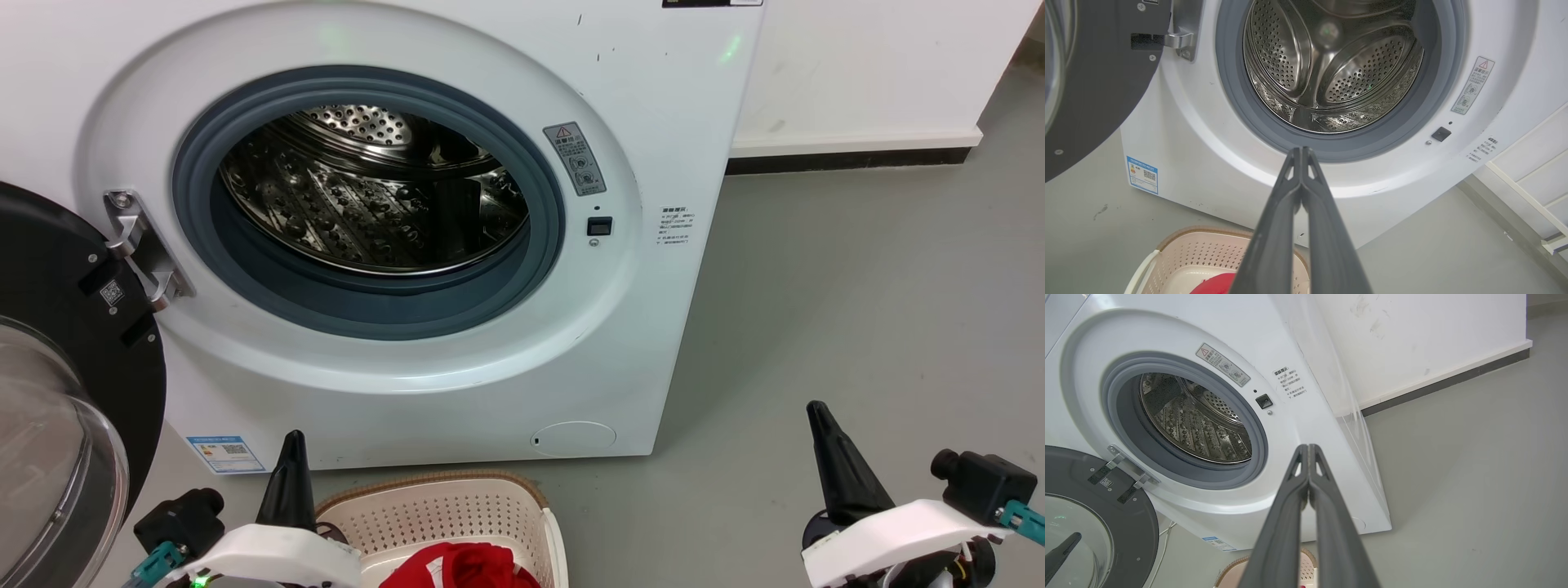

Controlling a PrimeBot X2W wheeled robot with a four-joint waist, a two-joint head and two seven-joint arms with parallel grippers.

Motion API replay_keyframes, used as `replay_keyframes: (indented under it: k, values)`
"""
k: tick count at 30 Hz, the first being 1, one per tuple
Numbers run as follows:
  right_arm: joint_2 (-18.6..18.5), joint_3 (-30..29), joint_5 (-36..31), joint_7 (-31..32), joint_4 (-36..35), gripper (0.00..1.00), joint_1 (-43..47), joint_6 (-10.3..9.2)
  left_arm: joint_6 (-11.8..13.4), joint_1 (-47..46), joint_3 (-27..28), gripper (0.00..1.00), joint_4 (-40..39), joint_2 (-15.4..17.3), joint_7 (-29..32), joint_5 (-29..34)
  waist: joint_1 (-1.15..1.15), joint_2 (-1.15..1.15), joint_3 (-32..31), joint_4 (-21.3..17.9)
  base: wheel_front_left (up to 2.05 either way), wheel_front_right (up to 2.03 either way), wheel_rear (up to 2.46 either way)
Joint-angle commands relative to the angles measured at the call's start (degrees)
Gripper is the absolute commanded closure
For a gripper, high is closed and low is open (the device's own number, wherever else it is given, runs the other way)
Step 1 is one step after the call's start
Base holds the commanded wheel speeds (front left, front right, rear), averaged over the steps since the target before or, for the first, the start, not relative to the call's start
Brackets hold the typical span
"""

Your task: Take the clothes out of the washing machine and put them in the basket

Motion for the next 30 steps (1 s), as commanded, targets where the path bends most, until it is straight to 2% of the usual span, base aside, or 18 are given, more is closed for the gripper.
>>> replay_keyframes:
  k: [1,30]
  values:
    - [-0.47,-0.23,2.26,0.20,-0.43,1.00,-2.06,0.01,-0.44,-1.58,0.30,1.00,-0.52,0.07,0.37,-2.04,0.00,0.00,0.01,0.04,0.00,0.00,0.00]
    - [-1.09,-2.20,26.88,2.88,2.87,1.00,-4.25,0.00,-3.22,-4.03,2.80,1.00,1.39,0.07,6.19,-25.51,0.00,0.00,0.19,1.07,0.00,0.00,0.00]
